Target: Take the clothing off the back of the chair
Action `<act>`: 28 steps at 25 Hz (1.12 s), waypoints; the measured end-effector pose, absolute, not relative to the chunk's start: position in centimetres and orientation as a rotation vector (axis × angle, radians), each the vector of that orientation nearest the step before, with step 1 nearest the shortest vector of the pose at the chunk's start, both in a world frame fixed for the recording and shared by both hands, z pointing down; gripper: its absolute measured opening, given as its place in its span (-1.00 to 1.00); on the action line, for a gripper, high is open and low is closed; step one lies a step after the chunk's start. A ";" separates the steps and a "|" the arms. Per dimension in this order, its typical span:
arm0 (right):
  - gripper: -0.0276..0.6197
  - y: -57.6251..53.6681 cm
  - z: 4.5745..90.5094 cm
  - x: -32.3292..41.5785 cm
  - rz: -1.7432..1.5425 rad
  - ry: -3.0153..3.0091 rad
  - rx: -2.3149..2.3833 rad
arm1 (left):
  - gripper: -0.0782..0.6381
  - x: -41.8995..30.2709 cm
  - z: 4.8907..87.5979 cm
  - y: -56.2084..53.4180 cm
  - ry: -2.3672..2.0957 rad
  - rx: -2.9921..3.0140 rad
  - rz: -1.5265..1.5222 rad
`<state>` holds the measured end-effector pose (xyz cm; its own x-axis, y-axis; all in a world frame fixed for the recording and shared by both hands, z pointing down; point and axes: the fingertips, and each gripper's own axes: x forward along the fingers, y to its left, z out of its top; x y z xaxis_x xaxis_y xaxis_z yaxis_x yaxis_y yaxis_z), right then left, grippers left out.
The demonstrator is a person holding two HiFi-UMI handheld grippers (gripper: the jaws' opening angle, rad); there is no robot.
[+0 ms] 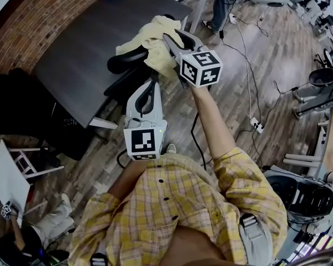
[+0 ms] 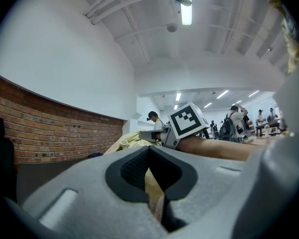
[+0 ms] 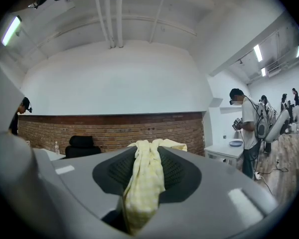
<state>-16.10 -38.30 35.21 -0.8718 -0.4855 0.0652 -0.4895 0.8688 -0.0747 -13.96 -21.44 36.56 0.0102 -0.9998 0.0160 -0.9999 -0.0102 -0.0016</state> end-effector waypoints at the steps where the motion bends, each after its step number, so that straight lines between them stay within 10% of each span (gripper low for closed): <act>1: -0.52 -38.2 35.0 -15.9 0.133 -2.997 0.787 | -0.78 -13.9 36.5 -21.3 -2.201 2.228 0.019; 28: -0.52 -33.7 19.3 -7.2 -0.113 -3.175 1.054 | -0.78 -11.1 34.1 -19.7 -2.160 2.335 -0.014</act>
<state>-7.18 -33.71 19.33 -0.7827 -0.5842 -0.2147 -0.5980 0.8015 -0.0007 -11.09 -19.69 34.14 0.0781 -0.9964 -0.0331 -0.9967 -0.0774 -0.0229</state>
